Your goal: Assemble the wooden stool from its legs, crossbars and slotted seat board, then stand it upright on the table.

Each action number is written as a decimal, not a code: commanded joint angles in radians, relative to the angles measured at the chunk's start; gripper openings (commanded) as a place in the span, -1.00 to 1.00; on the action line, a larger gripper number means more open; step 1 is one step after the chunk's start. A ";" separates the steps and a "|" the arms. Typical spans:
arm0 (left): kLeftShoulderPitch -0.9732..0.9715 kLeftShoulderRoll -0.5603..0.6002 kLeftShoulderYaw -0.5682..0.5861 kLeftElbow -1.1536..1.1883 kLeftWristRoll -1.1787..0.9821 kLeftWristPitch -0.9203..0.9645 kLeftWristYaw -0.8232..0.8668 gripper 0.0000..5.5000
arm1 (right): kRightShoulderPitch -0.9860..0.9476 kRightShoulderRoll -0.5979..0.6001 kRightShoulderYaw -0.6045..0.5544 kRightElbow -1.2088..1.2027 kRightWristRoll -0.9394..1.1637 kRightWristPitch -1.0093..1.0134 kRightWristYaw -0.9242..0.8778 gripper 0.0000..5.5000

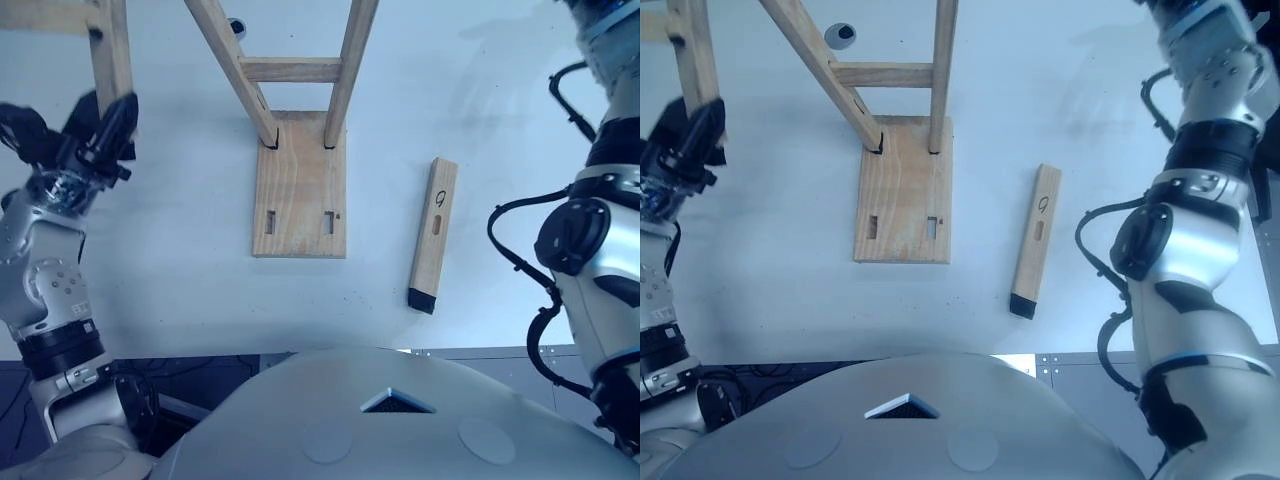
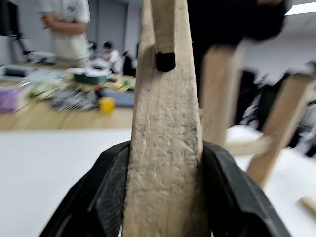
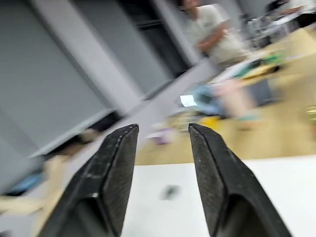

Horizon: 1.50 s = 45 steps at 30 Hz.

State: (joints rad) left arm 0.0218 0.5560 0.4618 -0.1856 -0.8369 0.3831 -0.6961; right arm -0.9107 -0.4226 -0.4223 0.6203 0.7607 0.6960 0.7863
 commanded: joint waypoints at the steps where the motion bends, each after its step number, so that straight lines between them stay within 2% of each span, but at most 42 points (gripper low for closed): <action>1: -0.094 0.053 -0.024 -0.159 -0.158 0.138 0.010 -0.28 | -0.079 -0.031 0.029 -0.094 0.118 0.229 0.095 -0.10; 7: -0.186 0.072 -0.126 -0.199 -0.222 0.245 -0.015 -0.28 | -0.021 -0.012 0.102 -0.278 0.225 0.426 0.185 0.25; 13: -0.258 -0.022 -0.271 -0.201 -0.225 0.264 -0.033 -0.28 | 0.017 0.015 0.128 -0.375 0.301 0.533 0.175 0.66; 18: -0.275 -0.096 -0.356 -0.231 -0.230 0.278 -0.023 -0.28 | -0.007 0.040 0.088 -0.352 0.375 0.597 0.119 0.67; 23: -0.261 -0.114 -0.402 -0.241 -0.191 0.273 -0.019 -0.28 | -0.027 0.047 0.051 -0.314 0.440 0.636 0.085 0.67; 29: -0.222 -0.122 -0.421 -0.246 -0.151 0.264 -0.020 -0.28 | -0.032 0.010 0.016 -0.298 0.551 0.730 0.120 0.32; 36: -0.204 -0.134 -0.421 -0.238 -0.147 0.259 -0.016 -0.28 | -0.025 0.002 0.036 -0.321 0.533 0.739 0.133 -0.07; 40: -0.221 -0.134 -0.401 -0.216 -0.151 0.266 0.007 -0.28 | -0.009 0.012 0.046 -0.362 0.492 0.665 0.125 -0.10; 41: -0.227 -0.136 -0.389 -0.208 -0.162 0.268 0.013 -0.15 | -0.005 0.014 0.042 -0.364 0.492 0.653 0.124 -0.12; 45: -0.219 -0.132 -0.332 -0.191 -0.227 0.282 0.022 0.10 | 0.004 0.024 0.013 -0.338 0.472 0.584 0.088 -0.13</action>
State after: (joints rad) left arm -0.2044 0.4162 0.0914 -0.3988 -1.0553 0.6504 -0.7108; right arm -0.9068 -0.4031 -0.3896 0.2783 1.2236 1.3000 0.8837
